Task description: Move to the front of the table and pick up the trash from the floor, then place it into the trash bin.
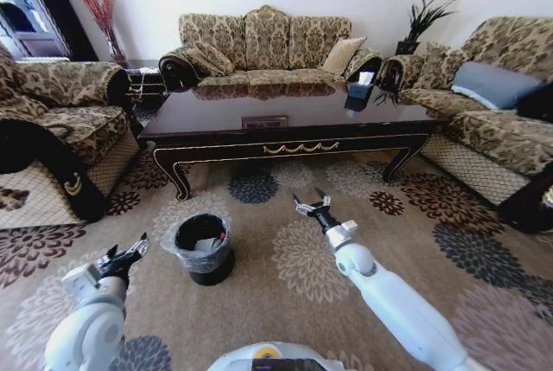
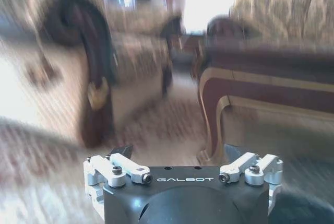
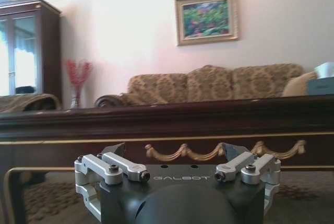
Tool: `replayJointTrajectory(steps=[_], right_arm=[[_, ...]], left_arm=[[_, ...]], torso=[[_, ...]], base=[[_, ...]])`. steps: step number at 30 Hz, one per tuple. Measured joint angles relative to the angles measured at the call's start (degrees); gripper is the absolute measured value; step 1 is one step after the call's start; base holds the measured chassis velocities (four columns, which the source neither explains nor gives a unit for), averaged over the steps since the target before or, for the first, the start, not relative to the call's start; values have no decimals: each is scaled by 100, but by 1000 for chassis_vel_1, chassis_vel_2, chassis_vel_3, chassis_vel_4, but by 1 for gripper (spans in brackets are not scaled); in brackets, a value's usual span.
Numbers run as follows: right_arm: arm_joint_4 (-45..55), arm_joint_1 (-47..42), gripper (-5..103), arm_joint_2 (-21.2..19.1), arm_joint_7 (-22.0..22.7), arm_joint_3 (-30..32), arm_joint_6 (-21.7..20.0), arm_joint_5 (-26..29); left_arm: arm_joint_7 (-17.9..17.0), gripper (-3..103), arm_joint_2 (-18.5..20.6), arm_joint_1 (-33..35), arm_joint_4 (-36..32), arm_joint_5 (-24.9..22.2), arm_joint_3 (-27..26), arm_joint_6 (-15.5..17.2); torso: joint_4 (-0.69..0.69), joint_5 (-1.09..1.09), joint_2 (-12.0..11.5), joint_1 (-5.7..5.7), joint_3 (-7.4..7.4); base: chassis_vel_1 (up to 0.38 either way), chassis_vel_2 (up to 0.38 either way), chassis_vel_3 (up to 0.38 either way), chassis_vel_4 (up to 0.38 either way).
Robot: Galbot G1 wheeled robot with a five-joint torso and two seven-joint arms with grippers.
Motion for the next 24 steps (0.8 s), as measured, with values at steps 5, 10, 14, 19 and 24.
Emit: replayJointTrajectory(steps=[5,10,14,19,24], right_arm=[[497,-556,100,-125,358,669,-59,9],[1033,-1364,100,-222,557,1273,-115,-158],[1510,-1887,100,-233,874,1532,-306,-278],[2226,-2584,100,12,1224,1839,-775,-342],[2439,-2999,100,357,1108,2153,-946,-556]], left_arm=[[611,100,-316,513,-164,1098,22,-1021],[1696,100,-532,937,-296,1454,-59,-1718],[2213,100,-549,1050,-279,1509,-143,-1922],[2445,100,-777,1049,-223,1589,-86,-2014],[2520,100,-891,1118,-234,1943,64,-2159]], torso=[[1,-1,0,0,0],[-2,1,0,-1,0],[-2,0,0,0,0],[-1,-1,0,0,0],[0,-1,0,0,0]], base=[[0,0,0,0],[0,0,0,0],[0,0,0,0],[0,0,0,0],[0,0,0,0]])
